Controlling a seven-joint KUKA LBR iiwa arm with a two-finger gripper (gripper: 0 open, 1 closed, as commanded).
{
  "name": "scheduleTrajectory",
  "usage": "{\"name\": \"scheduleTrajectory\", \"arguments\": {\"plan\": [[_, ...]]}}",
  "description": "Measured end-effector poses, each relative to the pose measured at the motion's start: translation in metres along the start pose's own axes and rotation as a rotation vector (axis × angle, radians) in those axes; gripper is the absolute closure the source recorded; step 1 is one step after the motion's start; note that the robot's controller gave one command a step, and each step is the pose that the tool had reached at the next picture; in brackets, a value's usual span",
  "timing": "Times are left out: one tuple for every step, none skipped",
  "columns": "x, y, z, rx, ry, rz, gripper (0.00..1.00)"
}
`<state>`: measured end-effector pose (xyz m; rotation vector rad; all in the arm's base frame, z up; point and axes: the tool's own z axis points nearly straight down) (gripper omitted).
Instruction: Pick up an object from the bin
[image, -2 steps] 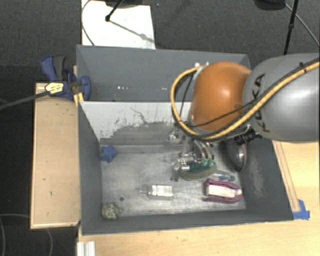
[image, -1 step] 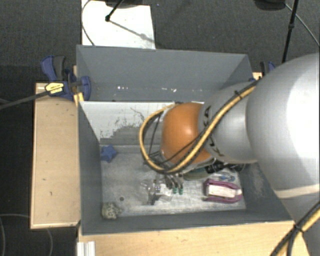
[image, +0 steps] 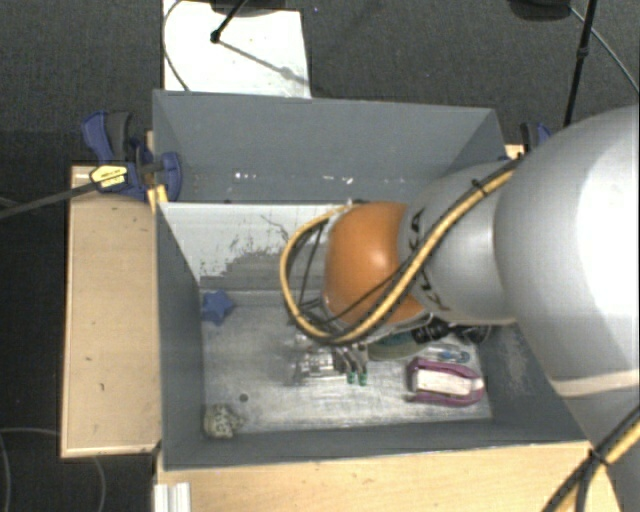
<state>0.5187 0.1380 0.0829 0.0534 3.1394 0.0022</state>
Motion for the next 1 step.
{"name": "scheduleTrajectory", "arguments": {"plan": [[-0.0699, -0.0162, -0.2334, 0.000, -0.012, -0.320, 1.00]]}}
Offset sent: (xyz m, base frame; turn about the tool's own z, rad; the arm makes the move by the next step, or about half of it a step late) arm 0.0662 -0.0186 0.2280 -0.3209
